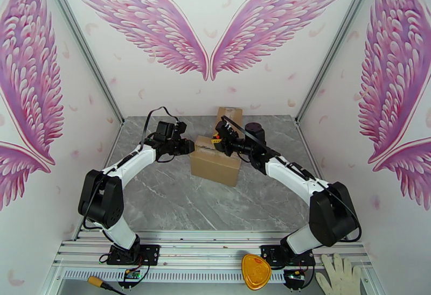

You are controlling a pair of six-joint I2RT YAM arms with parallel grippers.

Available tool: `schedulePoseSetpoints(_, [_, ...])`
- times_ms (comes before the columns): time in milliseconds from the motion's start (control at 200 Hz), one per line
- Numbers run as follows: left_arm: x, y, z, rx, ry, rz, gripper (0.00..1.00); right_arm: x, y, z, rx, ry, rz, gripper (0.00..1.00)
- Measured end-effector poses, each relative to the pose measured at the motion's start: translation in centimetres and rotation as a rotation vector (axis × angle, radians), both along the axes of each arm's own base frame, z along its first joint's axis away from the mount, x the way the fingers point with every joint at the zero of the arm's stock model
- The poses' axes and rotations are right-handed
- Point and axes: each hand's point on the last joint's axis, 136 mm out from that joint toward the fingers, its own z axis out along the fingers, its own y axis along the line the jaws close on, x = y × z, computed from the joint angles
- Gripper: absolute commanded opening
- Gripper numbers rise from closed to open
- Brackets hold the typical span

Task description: Unpack the express box

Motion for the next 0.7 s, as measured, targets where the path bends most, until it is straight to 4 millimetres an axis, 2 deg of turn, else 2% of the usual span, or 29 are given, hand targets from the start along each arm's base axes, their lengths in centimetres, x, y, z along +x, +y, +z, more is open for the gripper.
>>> schedulePoseSetpoints(705, [0.6,-0.5,0.0,-0.011,0.006,-0.015,0.27,-0.2,-1.4,0.1,-0.015,-0.006,-0.034,0.0])
